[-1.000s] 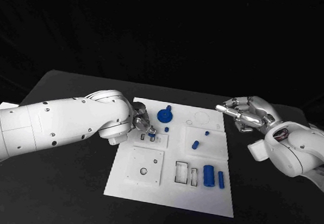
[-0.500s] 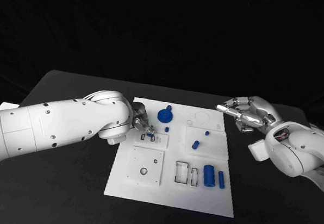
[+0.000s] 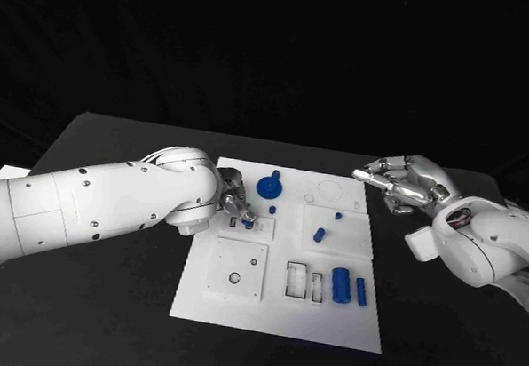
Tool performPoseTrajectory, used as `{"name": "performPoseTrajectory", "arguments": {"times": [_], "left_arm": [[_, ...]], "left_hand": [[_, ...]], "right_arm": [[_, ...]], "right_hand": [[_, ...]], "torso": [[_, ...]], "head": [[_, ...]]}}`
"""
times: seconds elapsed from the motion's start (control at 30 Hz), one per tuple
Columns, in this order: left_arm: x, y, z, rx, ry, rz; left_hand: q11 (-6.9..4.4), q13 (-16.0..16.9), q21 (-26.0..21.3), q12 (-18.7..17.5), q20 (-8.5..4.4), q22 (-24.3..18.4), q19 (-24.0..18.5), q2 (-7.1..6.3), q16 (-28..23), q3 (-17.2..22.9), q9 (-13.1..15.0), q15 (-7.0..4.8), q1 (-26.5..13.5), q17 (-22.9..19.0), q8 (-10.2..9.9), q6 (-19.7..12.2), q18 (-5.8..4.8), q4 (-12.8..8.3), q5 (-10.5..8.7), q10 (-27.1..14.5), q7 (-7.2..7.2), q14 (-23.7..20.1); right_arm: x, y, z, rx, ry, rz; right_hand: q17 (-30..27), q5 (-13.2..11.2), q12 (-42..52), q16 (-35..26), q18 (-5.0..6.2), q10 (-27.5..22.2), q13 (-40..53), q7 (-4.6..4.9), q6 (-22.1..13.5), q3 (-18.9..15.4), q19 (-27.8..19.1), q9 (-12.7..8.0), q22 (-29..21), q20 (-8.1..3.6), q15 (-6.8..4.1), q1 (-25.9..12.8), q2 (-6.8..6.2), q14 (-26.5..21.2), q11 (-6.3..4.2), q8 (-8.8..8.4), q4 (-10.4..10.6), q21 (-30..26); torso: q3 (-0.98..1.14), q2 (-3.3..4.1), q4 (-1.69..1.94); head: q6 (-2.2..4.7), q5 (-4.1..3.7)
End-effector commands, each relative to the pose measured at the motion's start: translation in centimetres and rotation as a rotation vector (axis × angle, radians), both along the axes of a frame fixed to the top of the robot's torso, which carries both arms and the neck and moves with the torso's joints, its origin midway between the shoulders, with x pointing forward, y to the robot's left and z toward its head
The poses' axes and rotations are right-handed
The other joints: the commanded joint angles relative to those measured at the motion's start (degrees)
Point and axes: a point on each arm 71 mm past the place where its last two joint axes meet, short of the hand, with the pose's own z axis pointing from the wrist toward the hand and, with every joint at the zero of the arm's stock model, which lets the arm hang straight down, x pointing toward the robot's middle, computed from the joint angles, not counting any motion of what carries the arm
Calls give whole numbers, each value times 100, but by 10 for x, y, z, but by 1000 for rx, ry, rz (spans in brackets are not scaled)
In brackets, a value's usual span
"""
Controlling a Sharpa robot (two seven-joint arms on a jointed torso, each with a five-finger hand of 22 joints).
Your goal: Assemble the parts on the task board
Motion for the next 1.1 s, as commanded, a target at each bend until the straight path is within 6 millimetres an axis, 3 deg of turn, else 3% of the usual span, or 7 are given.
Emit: {"name": "performPoseTrajectory", "arguments": {"times": [0.03,0.5,0.8,1.1], "left_arm": [[-2,-2,-3,23,17,-29],[-3,-1,-5,46,38,-47],[-3,-2,-5,50,42,-51],[-2,-2,-5,51,42,-50]], "left_hand": [[1,8,33,25,-1,674,331,30,17,1034,4,-1,31,1507,24,14,-83,-988,15,33,-14,592],[0,19,39,33,-2,684,334,28,17,1046,9,-2,2,1507,24,20,-86,-985,13,45,-17,592],[-31,64,60,60,-20,729,347,-41,17,1109,89,-25,-197,1507,69,62,-94,-1006,322,94,-59,592],[-64,97,76,85,-39,759,356,-54,17,1045,127,-49,-331,1507,96,104,-100,-962,360,129,-108,592]], "right_arm": [[0,2,0,4,-2,17],[0,2,0,5,0,19],[0,2,0,4,0,19],[0,2,0,4,0,20]], "right_hand": [[1509,-9,2437,23,-45,647,2191,13,8,-40,-19,-6,60,36,29,15,49,598,1,-20,-6,-21],[1509,-9,2437,23,-45,647,2191,13,8,-40,-19,-6,60,36,29,15,49,598,1,-20,-6,-21],[1509,-9,2437,23,-45,647,2191,13,8,-40,-19,-6,60,36,29,15,49,598,1,-20,-6,-21],[1509,-7,2437,23,-45,647,2191,13,12,-41,-21,-6,58,37,29,17,52,598,1,-25,-7,-22]], "torso": [[1,-6,6],[1,-3,5],[2,-1,4],[6,-2,7]], "head": [[-7,-7],[-14,8],[-15,20],[-29,20]]}}
